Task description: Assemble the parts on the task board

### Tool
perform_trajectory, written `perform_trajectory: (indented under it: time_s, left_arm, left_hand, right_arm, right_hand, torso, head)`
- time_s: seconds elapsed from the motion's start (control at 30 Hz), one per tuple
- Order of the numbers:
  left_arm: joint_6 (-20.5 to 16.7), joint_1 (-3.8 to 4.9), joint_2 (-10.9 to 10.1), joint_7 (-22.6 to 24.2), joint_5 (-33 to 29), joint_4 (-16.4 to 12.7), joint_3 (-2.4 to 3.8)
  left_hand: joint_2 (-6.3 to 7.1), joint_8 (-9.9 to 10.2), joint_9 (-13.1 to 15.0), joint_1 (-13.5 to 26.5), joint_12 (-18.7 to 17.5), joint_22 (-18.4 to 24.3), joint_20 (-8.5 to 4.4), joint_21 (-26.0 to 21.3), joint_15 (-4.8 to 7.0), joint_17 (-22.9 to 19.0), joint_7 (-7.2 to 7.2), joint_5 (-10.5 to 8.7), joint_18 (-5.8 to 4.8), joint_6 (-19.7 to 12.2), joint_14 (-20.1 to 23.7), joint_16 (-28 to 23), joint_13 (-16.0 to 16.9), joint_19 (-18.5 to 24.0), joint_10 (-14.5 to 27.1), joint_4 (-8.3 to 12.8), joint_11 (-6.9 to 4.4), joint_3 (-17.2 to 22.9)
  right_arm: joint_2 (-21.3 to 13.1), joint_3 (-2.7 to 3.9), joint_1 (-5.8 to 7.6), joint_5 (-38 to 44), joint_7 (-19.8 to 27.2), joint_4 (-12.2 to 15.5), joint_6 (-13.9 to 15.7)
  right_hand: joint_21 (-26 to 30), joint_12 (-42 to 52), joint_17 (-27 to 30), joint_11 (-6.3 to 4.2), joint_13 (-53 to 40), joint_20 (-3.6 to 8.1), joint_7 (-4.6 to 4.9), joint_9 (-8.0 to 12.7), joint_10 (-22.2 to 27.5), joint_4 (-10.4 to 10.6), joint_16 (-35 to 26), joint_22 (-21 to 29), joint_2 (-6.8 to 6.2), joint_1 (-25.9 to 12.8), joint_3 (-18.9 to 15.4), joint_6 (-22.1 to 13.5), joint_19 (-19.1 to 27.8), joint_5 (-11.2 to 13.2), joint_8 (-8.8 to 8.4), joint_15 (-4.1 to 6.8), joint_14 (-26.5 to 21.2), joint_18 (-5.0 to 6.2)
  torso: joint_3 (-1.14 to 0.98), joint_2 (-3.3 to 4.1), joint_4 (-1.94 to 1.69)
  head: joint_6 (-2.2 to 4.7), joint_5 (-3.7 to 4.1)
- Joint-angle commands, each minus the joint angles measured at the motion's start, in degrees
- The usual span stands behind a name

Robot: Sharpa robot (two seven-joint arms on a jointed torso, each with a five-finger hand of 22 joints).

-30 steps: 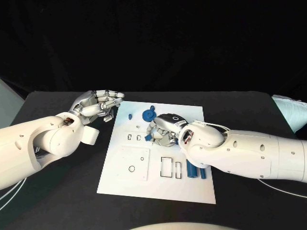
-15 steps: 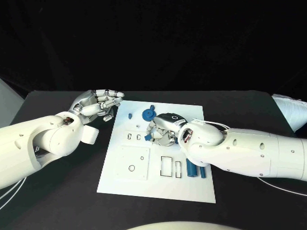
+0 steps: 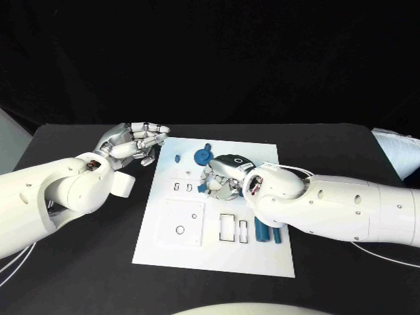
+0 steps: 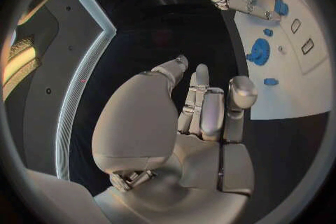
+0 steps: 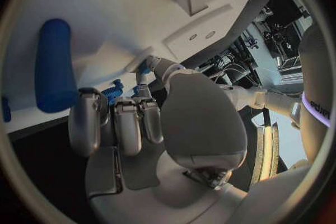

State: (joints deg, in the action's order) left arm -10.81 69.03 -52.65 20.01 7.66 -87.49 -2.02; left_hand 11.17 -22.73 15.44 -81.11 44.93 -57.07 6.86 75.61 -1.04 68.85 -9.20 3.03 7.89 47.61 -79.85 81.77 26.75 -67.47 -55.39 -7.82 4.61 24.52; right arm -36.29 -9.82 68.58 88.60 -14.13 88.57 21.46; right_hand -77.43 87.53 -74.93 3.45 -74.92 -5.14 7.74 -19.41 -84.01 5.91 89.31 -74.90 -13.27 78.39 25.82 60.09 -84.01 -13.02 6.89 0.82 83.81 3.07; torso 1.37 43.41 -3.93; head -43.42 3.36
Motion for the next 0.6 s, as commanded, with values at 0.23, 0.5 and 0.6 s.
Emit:
perform_trajectory:
  time_s: [0.23, 0.5, 0.6]
  left_arm:
    - [0.94, 0.02, 0.15, -0.22, 1.28, -0.08, 0.03]
    - [1.03, 0.02, 0.12, -0.73, 2.15, -0.03, 0.00]
    - [1.12, 0.01, 0.09, -1.27, 3.19, -0.04, -0.02]
  left_hand:
    - [0.06, -0.16, 0.03, 0.35, 0.38, -0.10, -0.02, 0.25, 0.01, 0.08, -0.09, -0.17, -1.09, -0.49, -0.32, 0.33, 0.06, -0.39, 0.38, 0.01, 0.13, 0.48]
    - [0.07, -0.14, 0.02, 0.35, 0.42, -0.15, -0.02, 0.28, 0.01, 0.03, -0.11, -0.18, -1.10, -0.55, -0.29, 0.32, 0.07, -0.41, 0.38, 0.01, 0.13, 0.51]
    - [0.06, -0.08, -0.03, 0.29, 0.48, -0.15, -0.02, 0.30, 0.01, 0.06, -0.15, -0.16, -1.10, -0.71, -0.30, 0.33, 0.07, -0.40, 0.37, 0.06, 0.14, 0.60]
  right_arm:
    - [0.15, -0.38, -0.42, 0.79, -1.95, 0.50, -0.07]
    - [-0.12, -0.36, -0.42, 1.17, -2.54, 1.57, 3.75]
    - [-0.52, -0.34, -0.38, 1.27, -2.67, 2.25, 5.21]
  right_hand:
    - [-1.08, 0.63, -14.00, -1.37, -13.65, 0.70, -1.04, -0.85, -4.87, 0.17, 0.33, -8.10, 0.33, -1.83, 1.12, 2.31, -0.67, -5.20, 1.57, 0.90, 5.94, -0.39]
    - [-1.54, 0.79, -14.28, -1.59, -13.79, 0.92, -1.26, -1.17, -4.98, 0.48, 0.42, -8.45, -0.13, -2.94, 0.90, 2.54, -0.93, -6.46, 1.96, 1.11, 6.00, -0.51]
    - [-1.85, 0.89, -14.47, -1.64, -13.87, 0.97, -1.32, -1.27, -5.05, 0.75, 0.49, -8.67, -0.34, -3.51, 0.63, 2.53, -1.09, -6.38, 2.04, 1.16, 6.05, -0.59]
  torso:
    - [0.08, -0.09, 0.03]
    - [0.07, -0.16, 0.06]
    - [0.04, -0.16, 0.07]
  head:
    - [0.25, 0.04]
    - [0.54, 0.02]
    - [0.64, 0.01]
